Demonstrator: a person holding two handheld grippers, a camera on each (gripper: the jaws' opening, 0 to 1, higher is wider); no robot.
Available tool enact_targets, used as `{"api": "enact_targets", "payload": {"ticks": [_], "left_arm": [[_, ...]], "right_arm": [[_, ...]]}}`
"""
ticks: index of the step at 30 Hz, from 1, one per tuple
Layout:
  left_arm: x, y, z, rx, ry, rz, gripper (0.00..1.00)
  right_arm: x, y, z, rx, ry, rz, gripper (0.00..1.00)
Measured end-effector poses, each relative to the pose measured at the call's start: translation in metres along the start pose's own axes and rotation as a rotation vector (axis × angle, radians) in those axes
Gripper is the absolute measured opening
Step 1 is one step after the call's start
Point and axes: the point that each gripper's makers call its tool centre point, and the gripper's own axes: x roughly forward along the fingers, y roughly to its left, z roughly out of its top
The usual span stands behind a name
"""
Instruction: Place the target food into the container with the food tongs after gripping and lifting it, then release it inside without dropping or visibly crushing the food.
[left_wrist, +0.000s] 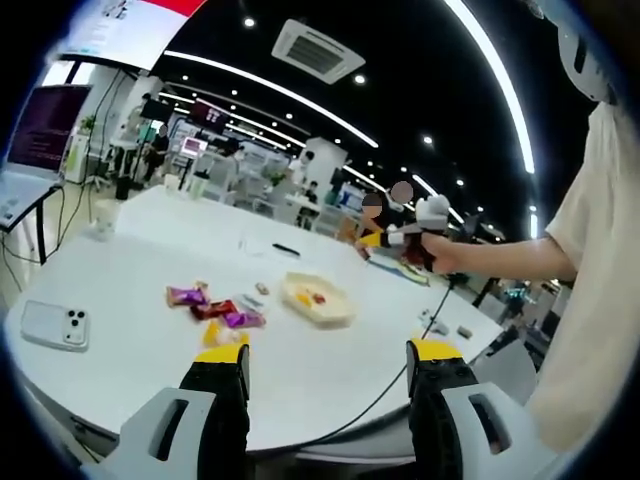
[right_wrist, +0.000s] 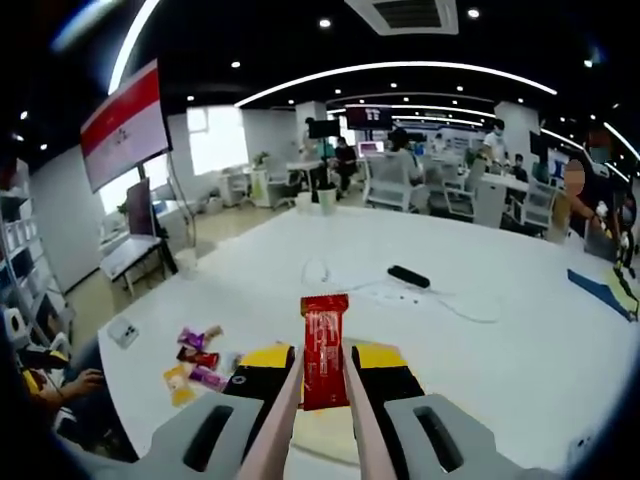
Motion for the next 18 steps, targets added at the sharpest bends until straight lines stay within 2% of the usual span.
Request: {"api": "enact_targets", "payload": {"ticks": [18], "left_arm": [[-0.0057, -0.0005, -0.0028, -0.014, -0.007, 0.021, 0.63]], "right_arm": [[0.0088, 0.0092, 0.0006, -0.038, 0.008, 0.021, 0.22]]}}
